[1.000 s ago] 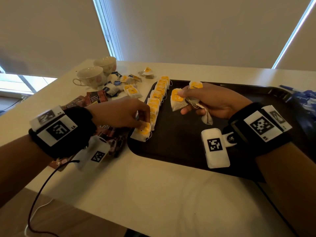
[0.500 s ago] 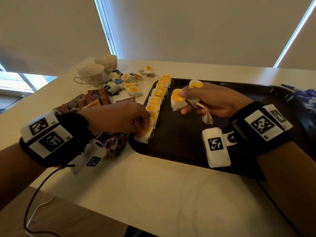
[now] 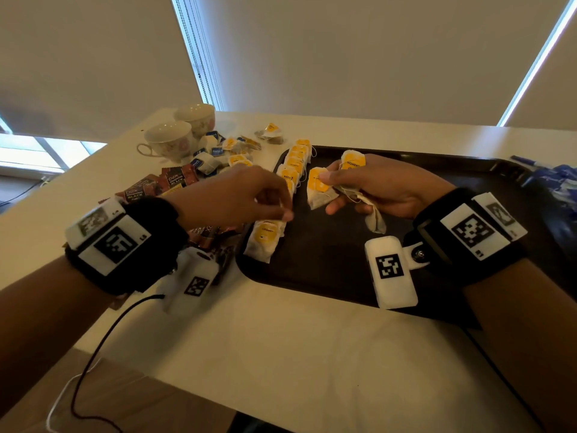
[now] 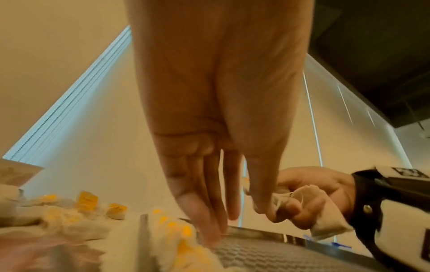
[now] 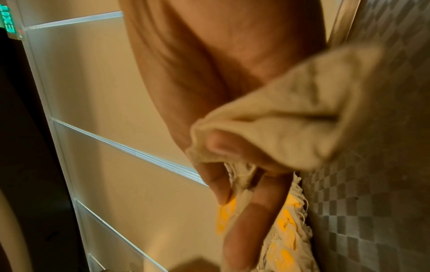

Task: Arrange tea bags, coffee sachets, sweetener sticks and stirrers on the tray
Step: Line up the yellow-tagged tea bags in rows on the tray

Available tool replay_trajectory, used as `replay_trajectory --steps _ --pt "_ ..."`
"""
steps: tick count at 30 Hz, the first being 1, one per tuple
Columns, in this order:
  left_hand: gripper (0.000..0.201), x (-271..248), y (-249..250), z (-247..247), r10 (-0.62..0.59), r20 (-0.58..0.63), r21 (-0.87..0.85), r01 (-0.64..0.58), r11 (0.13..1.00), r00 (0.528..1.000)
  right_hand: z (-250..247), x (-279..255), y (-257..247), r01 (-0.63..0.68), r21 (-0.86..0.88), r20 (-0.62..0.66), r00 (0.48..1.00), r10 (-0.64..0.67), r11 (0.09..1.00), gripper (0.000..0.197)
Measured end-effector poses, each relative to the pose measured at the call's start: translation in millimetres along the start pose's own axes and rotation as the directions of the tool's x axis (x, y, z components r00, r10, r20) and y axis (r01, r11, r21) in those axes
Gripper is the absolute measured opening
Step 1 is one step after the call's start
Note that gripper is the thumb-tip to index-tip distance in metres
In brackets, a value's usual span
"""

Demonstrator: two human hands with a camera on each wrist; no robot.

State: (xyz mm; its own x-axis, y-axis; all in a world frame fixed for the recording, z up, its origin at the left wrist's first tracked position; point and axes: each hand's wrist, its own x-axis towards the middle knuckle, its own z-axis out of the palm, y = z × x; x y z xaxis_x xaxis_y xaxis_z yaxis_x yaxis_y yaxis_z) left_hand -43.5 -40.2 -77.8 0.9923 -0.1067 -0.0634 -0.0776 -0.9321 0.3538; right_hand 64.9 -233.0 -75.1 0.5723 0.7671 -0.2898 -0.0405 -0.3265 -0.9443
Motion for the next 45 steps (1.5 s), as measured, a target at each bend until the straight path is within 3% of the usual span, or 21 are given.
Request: replay_trajectory --steps 2,4,7,11,17,25,30,33,39,42,45 --pt "0.026 5 9 2 -0.014 -0.213 -0.091 -0.005 0.996 0.977 2 -1 -1 0.011 -0.020 0.003 1.000 -0.011 1.000 0.008" --pt "0.032 11 17 5 -0.049 -0.332 -0.200 -0.020 0.980 0.942 3 -2 -2 0.028 -0.040 0.011 1.000 -0.027 0.999 0.008" --pt "0.044 19 25 7 -0.081 -0.319 -0.300 -0.019 0.954 0.944 3 -2 -3 0.058 -0.065 0.019 0.998 -0.057 0.996 0.012" --pt "0.026 24 27 9 -0.077 -0.313 -0.418 -0.065 0.906 0.947 0 -1 -2 0.070 -0.047 0.002 0.998 -0.070 0.996 0.012" --pt "0.013 22 25 11 -0.167 -0.348 -0.574 -0.069 0.816 0.922 -3 -2 -3 0.041 0.000 0.033 0.999 -0.041 0.999 0.017" --pt "0.009 2 25 0 -0.167 -0.307 -0.559 -0.036 0.828 0.937 -7 3 0 0.008 0.012 -0.020 1.000 -0.008 1.000 0.023" --pt "0.014 -27 17 -7 -0.162 -0.095 -0.551 0.084 0.831 0.982 -9 3 0 -0.021 -0.022 -0.040 0.999 0.020 1.000 0.039" --pt "0.023 -38 8 1 -0.166 0.027 -0.519 0.156 0.841 0.986 -7 4 1 -0.022 -0.074 -0.013 1.000 0.022 0.997 0.042" --pt "0.023 -38 -2 18 -0.193 0.086 -0.491 0.210 0.845 0.978 -9 6 2 -0.025 -0.117 -0.014 1.000 0.023 0.993 0.039" --pt "0.018 -35 -4 19 -0.190 0.078 -0.314 0.205 0.927 0.979 -10 6 2 -0.038 -0.152 -0.039 0.999 0.033 0.988 0.036" --pt "0.032 -33 0 16 -0.160 0.005 -0.059 0.160 0.985 0.987 -10 5 2 -0.039 -0.131 -0.034 0.999 0.035 0.991 0.032"
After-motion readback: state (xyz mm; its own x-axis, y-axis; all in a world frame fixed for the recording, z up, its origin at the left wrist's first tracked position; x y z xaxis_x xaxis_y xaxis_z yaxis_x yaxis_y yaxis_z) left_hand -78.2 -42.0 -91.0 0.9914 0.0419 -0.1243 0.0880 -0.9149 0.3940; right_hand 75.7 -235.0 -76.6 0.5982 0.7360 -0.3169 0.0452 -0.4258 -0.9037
